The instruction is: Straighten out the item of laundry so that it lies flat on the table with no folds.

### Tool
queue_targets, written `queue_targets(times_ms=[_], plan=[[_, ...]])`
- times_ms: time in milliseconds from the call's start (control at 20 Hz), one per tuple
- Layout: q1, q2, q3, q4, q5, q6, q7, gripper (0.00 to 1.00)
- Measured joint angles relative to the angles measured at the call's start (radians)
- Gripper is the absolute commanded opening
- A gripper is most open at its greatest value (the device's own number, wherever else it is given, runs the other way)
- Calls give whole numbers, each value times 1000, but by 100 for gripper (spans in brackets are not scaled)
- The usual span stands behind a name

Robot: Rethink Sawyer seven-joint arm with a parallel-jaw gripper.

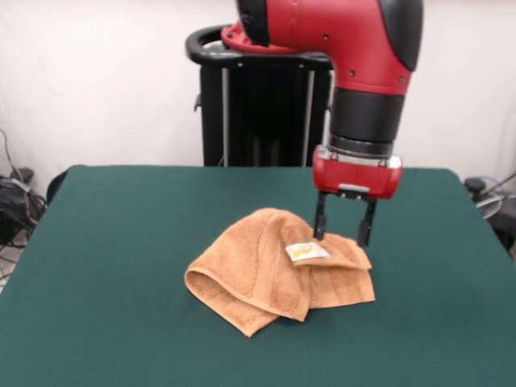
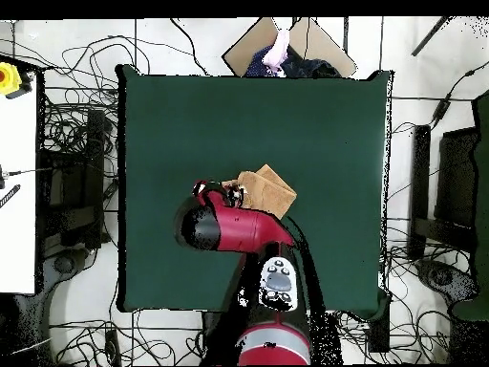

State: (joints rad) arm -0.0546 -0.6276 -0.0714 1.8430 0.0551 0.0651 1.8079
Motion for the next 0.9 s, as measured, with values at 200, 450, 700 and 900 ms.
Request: queue_targets(times_ms=[200, 450, 700, 900], plan=[[10, 6, -1, 47, 102, -25, 122, 100], [67, 57, -73, 61, 174, -25, 234, 100], [101, 85, -132, 61, 184, -21, 240, 100], [74, 101, -137, 60, 185, -25, 240, 100]])
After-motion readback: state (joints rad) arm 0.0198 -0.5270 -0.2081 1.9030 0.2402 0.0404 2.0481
